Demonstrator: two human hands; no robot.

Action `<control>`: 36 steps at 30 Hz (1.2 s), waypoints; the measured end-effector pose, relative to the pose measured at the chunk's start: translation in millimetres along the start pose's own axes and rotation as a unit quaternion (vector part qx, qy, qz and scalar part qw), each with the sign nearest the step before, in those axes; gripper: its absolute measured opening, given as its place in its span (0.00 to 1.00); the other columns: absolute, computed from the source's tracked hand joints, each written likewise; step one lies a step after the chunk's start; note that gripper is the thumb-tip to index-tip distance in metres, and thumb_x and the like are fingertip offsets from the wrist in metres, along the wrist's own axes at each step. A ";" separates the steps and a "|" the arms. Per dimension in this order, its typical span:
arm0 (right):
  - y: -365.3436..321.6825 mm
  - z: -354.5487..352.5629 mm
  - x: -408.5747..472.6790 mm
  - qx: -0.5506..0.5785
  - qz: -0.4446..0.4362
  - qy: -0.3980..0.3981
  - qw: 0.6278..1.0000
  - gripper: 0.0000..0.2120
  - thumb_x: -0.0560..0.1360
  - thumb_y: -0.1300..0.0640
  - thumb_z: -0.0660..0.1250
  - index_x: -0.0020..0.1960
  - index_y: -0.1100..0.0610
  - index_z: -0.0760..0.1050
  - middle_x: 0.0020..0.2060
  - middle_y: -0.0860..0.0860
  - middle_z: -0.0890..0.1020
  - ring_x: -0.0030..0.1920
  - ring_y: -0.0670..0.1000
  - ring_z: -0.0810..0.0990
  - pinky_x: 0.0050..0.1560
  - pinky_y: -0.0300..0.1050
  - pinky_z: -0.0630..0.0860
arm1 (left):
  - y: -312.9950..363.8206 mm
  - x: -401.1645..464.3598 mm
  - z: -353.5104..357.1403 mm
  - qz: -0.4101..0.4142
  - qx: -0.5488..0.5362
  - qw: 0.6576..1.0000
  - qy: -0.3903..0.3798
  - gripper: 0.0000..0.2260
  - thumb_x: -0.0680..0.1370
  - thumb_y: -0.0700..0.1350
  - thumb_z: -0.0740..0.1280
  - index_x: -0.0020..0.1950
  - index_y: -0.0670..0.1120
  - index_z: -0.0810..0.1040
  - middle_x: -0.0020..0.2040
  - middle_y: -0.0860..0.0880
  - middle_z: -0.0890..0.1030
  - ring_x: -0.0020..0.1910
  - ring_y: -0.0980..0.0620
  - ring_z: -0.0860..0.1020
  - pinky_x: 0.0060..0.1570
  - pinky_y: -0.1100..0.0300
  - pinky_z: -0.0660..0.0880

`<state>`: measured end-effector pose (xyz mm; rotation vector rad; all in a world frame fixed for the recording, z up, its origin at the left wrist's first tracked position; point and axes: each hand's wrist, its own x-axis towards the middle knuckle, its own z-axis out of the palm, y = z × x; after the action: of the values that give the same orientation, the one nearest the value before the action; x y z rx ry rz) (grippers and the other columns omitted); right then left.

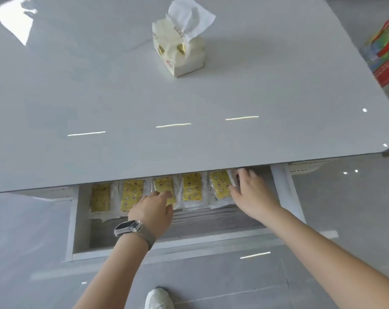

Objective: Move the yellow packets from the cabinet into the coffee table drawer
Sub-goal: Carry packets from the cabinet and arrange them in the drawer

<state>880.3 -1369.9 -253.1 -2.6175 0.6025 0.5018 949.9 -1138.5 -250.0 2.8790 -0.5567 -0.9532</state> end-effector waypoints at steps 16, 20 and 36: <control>-121.1 -271.2 -209.3 -0.068 0.078 -0.135 0.985 0.27 0.75 0.50 0.65 0.72 0.50 0.64 0.65 0.52 0.73 0.68 0.57 0.69 0.57 0.49 0.73 | 9.4 -258.0 -263.9 -0.031 -0.018 0.990 -0.133 0.16 0.78 0.45 0.56 0.66 0.46 0.71 0.58 0.45 0.77 0.52 0.43 0.78 0.48 0.52 0.77; -152.2 -296.6 -248.1 -0.116 0.076 -0.090 0.986 0.25 0.74 0.47 0.66 0.70 0.50 0.67 0.63 0.53 0.73 0.69 0.59 0.63 0.59 0.48 0.70 | 27.5 -297.7 -298.6 0.002 -0.028 0.988 -0.153 0.16 0.80 0.43 0.57 0.66 0.40 0.73 0.62 0.41 0.77 0.52 0.44 0.76 0.45 0.59 0.70; -168.1 -326.3 -242.9 -0.118 0.004 -0.113 0.987 0.23 0.74 0.53 0.64 0.68 0.54 0.67 0.61 0.54 0.74 0.62 0.57 0.72 0.55 0.49 0.75 | -28.7 -367.0 -307.0 -0.150 -0.056 0.983 -0.087 0.20 0.79 0.46 0.58 0.72 0.48 0.66 0.65 0.45 0.73 0.59 0.43 0.76 0.55 0.51 0.75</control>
<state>837.5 -1300.4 179.4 -2.7217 0.5068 0.9083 866.4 -999.0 201.0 2.8449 -0.0703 -1.2392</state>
